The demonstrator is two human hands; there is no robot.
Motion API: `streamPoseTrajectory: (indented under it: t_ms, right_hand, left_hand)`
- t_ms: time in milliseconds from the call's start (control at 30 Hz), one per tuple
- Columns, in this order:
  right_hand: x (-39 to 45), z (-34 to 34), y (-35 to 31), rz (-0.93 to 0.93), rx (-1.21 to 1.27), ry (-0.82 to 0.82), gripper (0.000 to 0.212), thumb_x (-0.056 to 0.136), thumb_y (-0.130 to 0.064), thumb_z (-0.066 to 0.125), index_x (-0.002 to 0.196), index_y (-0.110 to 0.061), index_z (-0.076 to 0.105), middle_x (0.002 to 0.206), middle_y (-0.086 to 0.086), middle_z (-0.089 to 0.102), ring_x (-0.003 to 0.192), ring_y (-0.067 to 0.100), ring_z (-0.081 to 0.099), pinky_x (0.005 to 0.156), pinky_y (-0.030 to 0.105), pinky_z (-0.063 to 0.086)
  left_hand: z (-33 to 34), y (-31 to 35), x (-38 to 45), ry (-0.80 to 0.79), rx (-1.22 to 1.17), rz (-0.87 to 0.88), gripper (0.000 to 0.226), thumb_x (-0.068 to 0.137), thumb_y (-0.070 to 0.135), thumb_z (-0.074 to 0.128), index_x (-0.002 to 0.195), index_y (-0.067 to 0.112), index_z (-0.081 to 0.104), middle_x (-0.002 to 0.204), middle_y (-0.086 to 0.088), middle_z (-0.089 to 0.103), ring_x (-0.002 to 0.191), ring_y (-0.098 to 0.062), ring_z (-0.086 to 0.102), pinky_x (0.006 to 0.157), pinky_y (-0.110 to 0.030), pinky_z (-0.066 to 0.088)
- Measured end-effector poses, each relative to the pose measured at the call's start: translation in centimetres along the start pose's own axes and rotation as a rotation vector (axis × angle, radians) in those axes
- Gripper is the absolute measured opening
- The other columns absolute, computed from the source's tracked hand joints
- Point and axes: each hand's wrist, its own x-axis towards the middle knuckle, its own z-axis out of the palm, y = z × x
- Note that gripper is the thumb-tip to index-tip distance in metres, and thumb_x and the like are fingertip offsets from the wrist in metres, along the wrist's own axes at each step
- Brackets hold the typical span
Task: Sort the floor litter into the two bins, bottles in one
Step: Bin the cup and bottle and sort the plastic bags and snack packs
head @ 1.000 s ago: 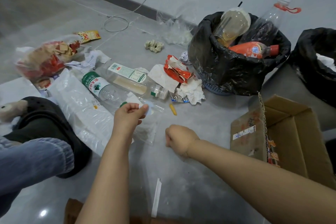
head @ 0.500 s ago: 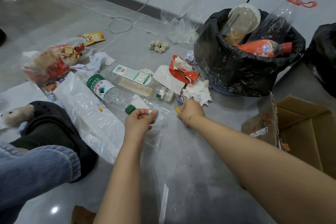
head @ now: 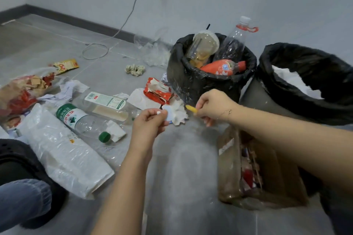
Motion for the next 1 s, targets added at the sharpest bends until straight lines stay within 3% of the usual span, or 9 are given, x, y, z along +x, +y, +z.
streamPoseTrajectory:
  t_ms: [133,233,433,567,633,733,867,1000]
  right_hand:
    - [-3.9,-8.0,1.3,-0.026,0.019,0.068,0.008,0.082,-0.004,0.071,0.082,-0.004,0.063,0.065,0.014,0.066,0.050,0.023,0.064,0.054,0.034,0.059]
    - [-6.9,-12.5,3.3,-0.036,0.046,0.156,0.009,0.081,-0.004,0.071,0.084,-0.005,0.063,0.062,0.011,0.066,0.052,0.023,0.065,0.051,0.030,0.058]
    - [-8.7,-20.6,8.8,0.031,0.197,0.465,0.007,0.080,-0.002,0.071,0.082,-0.004,0.064,0.068,0.014,0.066,0.050,0.019,0.063,0.051,0.029,0.059]
    - [-7.2,-22.6,12.4,0.105,0.142,0.492,0.014,0.081,-0.007,0.071,0.091,0.000,0.064,0.074,0.017,0.070,0.058,0.026,0.068,0.060,0.036,0.061]
    - [-6.6,-22.9,13.4,0.139,0.067,0.452,0.022,0.083,-0.015,0.071,0.100,-0.006,0.060,0.077,0.014,0.070,0.065,0.028,0.071,0.070,0.041,0.060]
    - [-6.1,-23.0,13.7,0.134,0.017,0.461,0.031,0.085,-0.014,0.068,0.114,-0.006,0.059,0.083,0.015,0.071,0.071,0.030,0.072,0.075,0.045,0.059]
    - [-6.4,-21.6,11.3,0.021,0.080,0.457,0.019,0.084,-0.010,0.067,0.102,-0.004,0.065,0.086,0.013,0.071,0.070,0.022,0.071,0.068,0.037,0.061]
    - [-6.9,-17.9,6.3,-0.145,0.059,0.349,0.011,0.085,-0.012,0.067,0.095,-0.008,0.068,0.083,0.009,0.070,0.068,0.017,0.069,0.062,0.027,0.059]
  left_hand:
    - [6.7,2.8,-2.2,-0.199,0.027,0.089,0.004,0.089,0.008,0.065,0.090,0.008,0.061,0.068,-0.001,0.066,0.062,-0.010,0.066,0.060,-0.017,0.054]
    - [11.2,4.7,-3.3,-0.301,0.039,0.152,0.005,0.089,0.007,0.064,0.092,0.005,0.061,0.074,-0.007,0.065,0.065,-0.012,0.068,0.062,-0.018,0.055]
    - [21.8,7.0,-3.9,-0.450,0.137,0.283,0.004,0.088,0.008,0.066,0.090,0.008,0.063,0.074,-0.007,0.068,0.071,-0.017,0.070,0.074,-0.027,0.059]
    - [27.3,7.3,-3.3,-0.516,0.346,0.339,0.043,0.085,0.020,0.070,0.124,0.006,0.060,0.110,-0.009,0.068,0.096,-0.020,0.069,0.092,-0.039,0.054]
    - [27.8,7.2,-2.8,-0.515,0.457,0.408,0.047,0.084,0.024,0.071,0.127,0.008,0.059,0.121,-0.009,0.065,0.106,-0.020,0.065,0.096,-0.040,0.052]
    - [25.9,7.2,-2.3,-0.487,0.498,0.438,0.038,0.086,0.021,0.069,0.122,0.013,0.063,0.116,-0.002,0.067,0.103,-0.016,0.066,0.094,-0.039,0.053]
    - [21.1,7.2,-2.0,-0.448,0.521,0.436,0.029,0.088,0.017,0.066,0.116,0.018,0.066,0.108,0.002,0.069,0.101,-0.012,0.066,0.095,-0.037,0.053]
    - [16.1,6.5,-2.3,-0.359,0.479,0.378,0.021,0.087,0.014,0.066,0.106,0.020,0.069,0.102,0.001,0.071,0.097,-0.012,0.067,0.090,-0.032,0.054]
